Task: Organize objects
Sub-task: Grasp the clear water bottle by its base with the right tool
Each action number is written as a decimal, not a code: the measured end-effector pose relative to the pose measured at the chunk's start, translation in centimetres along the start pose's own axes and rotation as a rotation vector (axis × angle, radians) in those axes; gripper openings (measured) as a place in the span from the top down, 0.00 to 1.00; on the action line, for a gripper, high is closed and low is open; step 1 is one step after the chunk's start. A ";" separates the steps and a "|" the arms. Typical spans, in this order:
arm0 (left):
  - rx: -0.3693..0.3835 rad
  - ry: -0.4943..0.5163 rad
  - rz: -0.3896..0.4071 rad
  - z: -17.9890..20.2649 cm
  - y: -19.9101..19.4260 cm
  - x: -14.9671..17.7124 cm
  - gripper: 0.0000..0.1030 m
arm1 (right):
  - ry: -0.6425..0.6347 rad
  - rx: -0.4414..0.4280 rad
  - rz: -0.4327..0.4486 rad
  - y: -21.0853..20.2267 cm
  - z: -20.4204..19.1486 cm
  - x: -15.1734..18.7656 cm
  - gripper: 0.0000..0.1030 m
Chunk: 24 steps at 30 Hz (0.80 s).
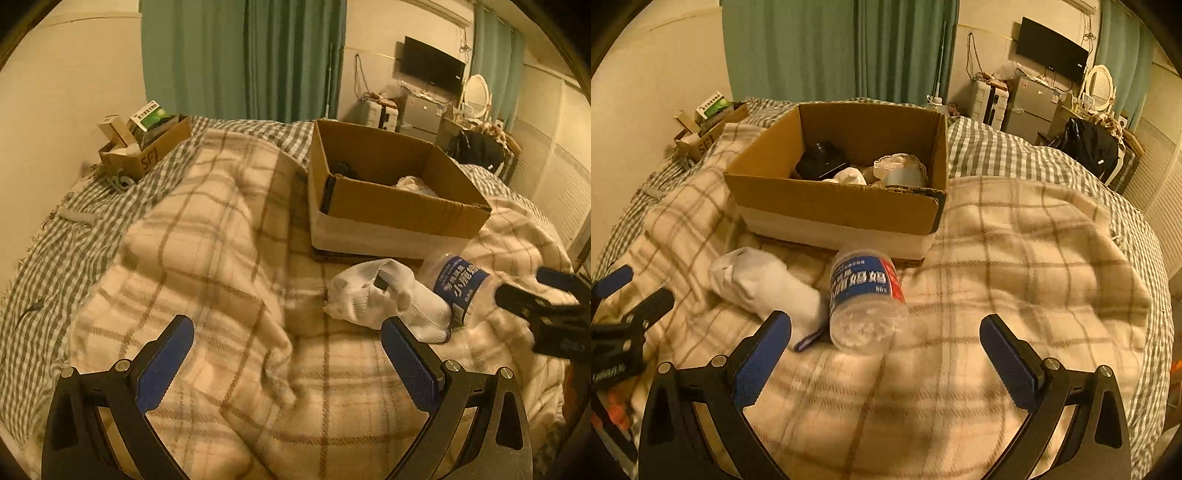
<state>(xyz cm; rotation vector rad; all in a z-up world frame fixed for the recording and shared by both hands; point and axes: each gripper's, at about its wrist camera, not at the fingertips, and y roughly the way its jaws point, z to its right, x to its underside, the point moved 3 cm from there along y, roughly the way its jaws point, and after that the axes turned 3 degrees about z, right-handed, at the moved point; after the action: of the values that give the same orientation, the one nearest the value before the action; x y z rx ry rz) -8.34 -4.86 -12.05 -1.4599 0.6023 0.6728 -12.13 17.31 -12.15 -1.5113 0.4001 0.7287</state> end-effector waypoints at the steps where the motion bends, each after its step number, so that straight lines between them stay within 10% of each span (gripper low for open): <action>1: 0.001 0.005 -0.003 0.1 0.1 0.1 0.00 | -0.002 0.007 -0.001 0.4 -0.1 -0.1 0.01; 8: -0.002 0.023 -0.039 0.3 1.2 0.7 0.00 | 0.067 -0.028 -0.092 5.7 0.0 0.0 0.10; 13: -0.005 0.057 -0.066 1.3 2.0 0.8 0.00 | 0.074 -0.095 -0.156 7.3 -0.1 0.7 0.38; 24: 0.090 0.099 -0.099 7.1 5.6 -1.2 0.00 | 0.079 0.000 -0.032 1.9 3.7 -1.3 0.40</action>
<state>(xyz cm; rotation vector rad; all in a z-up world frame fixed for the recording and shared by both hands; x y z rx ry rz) -13.49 2.14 -14.78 -1.4348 0.6251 0.4925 -15.03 20.49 -12.56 -1.5463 0.4349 0.6451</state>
